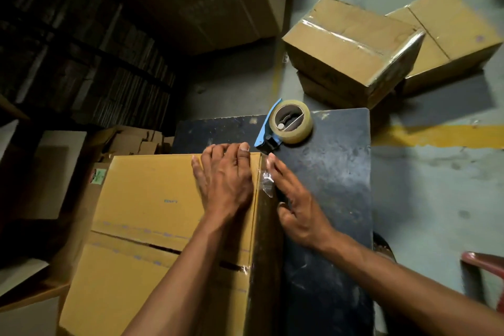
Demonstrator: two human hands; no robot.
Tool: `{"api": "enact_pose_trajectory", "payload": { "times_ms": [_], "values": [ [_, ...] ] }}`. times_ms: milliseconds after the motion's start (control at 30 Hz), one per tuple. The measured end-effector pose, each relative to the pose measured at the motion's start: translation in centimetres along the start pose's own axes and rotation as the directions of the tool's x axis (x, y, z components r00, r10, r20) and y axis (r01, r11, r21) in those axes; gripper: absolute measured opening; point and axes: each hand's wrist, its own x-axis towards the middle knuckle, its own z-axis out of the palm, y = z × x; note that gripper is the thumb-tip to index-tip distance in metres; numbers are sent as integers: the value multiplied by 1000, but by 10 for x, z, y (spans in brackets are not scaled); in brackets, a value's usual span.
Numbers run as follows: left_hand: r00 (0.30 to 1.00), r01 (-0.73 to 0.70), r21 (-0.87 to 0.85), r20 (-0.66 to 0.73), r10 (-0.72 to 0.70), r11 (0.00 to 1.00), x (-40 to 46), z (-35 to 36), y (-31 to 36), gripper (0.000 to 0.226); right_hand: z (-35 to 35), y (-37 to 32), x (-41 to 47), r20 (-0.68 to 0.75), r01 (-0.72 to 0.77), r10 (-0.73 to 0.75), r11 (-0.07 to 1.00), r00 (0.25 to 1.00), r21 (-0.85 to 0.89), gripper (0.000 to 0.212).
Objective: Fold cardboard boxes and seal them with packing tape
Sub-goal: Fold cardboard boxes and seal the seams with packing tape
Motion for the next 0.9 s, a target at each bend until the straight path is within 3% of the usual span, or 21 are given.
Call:
{"api": "enact_pose_trajectory", "payload": {
  "times_ms": [167, 333, 500, 600, 700, 767, 867, 900],
  "values": [
    [1000, -7, -19, 7, 7, 1000, -1, -1, 0, 65, 1, 6, -23, -62, 28, -27, 1000, 998, 13, 92],
    [1000, -13, -39, 7, 14, 999, -2, -1, 0, 63, -12, -5, -2, -132, -70, 88, 988, 987, 136, 83],
    [1000, -14, -26, -12, 14, 1000, -3, -1, 1, 64, 19, -5, 6, -121, -42, 28, 993, 992, -114, 98],
    [1000, -13, -23, -13, 13, 1000, -3, 0, 1, 63, 23, -7, -10, -94, -68, 52, 981, 994, -182, 106],
    [1000, -22, -35, -19, 22, 999, -2, 2, 0, 62, 0, -5, -22, -37, 5, -12, 983, 999, -184, 102],
    [999, -28, -41, -22, 27, 999, -2, 2, 0, 64, -18, -8, -20, -46, -52, 52, 999, 998, -3, 83],
    [999, -28, -45, -19, 27, 999, -2, 1, 0, 64, -40, -26, 9, -155, -182, 237, 936, 959, 302, 28],
    [1000, -26, -50, -17, 26, 998, -2, 0, 1, 62, -45, -34, 22, -152, -198, 260, 922, 954, 332, 26]
  ]
}}
